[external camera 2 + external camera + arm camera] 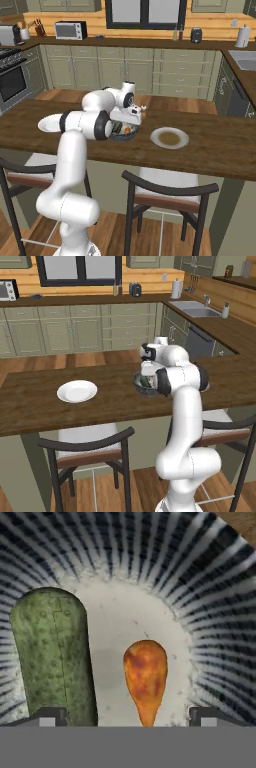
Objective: Pick the chicken drumstick and cucumber from their plates and place them in the bowl. Then put the bowl in the fridge.
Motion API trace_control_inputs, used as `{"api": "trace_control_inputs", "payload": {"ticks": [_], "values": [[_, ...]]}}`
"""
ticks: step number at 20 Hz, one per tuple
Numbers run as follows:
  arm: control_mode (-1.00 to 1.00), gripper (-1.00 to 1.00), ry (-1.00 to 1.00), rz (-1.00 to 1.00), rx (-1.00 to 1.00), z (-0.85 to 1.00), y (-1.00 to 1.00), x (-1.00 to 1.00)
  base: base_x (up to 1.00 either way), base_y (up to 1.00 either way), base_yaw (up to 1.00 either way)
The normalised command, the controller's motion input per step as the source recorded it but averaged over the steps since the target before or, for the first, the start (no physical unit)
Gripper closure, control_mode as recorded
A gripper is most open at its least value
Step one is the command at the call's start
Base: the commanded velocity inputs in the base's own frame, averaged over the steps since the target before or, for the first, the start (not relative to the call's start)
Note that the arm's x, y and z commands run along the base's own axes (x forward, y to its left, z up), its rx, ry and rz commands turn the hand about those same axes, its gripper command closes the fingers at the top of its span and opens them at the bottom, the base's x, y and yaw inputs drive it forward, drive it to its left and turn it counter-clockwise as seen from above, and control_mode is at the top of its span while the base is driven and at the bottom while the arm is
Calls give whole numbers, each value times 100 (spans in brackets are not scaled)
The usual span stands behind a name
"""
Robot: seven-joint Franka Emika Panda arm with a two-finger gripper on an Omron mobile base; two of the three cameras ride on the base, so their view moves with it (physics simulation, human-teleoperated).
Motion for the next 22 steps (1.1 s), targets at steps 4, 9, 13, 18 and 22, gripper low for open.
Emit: {"api": "trace_control_inputs", "payload": {"ticks": [4,9,13,18,22], "values": [[-100,-100,-6,12,0,30,27,-84,0,0,0],[-100,-100,-1,22,-6,6,25,-69,0,0,0],[-100,-100,-4,33,-16,-1,40,-68,0,0,0],[-100,-100,-2,32,-8,0,8,-15,0,0,0],[-100,-100,0,30,0,-2,0,13,0,0,0]]}}
